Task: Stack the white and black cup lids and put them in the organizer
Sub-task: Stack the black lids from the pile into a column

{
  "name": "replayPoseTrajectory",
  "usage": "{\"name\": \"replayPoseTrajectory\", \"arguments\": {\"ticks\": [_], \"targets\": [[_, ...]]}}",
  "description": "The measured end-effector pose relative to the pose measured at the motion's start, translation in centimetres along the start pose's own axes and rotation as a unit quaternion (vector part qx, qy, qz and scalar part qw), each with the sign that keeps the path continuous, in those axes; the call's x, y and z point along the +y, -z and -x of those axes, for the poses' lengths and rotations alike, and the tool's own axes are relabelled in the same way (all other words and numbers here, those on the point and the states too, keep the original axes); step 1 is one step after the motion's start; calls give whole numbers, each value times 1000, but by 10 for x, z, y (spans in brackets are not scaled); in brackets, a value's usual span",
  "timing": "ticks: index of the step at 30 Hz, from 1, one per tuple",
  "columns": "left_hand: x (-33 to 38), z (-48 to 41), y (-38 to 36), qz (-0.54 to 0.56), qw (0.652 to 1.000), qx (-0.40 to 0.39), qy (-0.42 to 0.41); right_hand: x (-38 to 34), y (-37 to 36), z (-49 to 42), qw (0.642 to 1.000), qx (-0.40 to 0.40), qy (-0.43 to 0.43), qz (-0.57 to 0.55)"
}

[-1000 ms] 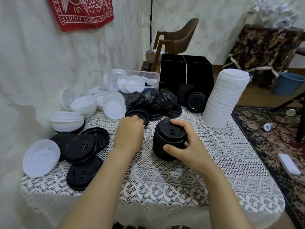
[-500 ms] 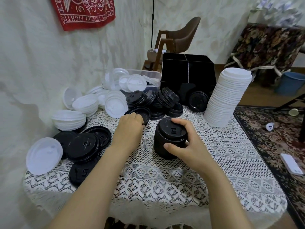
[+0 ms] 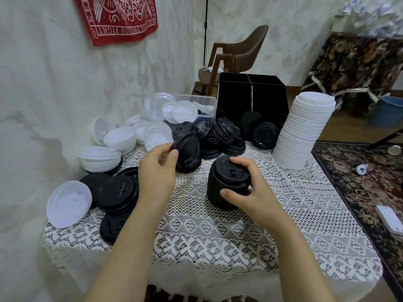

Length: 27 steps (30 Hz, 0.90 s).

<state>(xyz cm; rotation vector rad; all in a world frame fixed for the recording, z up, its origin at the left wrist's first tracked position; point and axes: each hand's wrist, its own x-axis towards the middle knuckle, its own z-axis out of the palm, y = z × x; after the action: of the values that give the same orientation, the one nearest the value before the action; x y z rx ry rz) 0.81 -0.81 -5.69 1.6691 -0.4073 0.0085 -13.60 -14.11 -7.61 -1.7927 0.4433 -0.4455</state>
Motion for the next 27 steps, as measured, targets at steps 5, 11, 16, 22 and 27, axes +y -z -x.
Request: {"name": "replayPoseTrajectory", "arguments": {"ticks": [5, 11, 16, 22, 27], "targets": [[-7, 23, 9, 131, 970, -18, 203, -1, -1, 1, 1000, 0, 2, 3], [-27, 29, 13, -99, 985, -17, 141, 1, -1, 1, 1000, 3, 3, 4], [-29, 30, 13, -231, 967, -102, 30, 2, -1, 0, 1000, 3, 2, 5], [-41, 28, 8, -323, 922, -215, 11, 4, -1, -1, 1000, 5, 11, 17], [-40, 25, 8, -316, 926, -205, -16, 5, 0, -1, 1000, 4, 14, 18]]}}
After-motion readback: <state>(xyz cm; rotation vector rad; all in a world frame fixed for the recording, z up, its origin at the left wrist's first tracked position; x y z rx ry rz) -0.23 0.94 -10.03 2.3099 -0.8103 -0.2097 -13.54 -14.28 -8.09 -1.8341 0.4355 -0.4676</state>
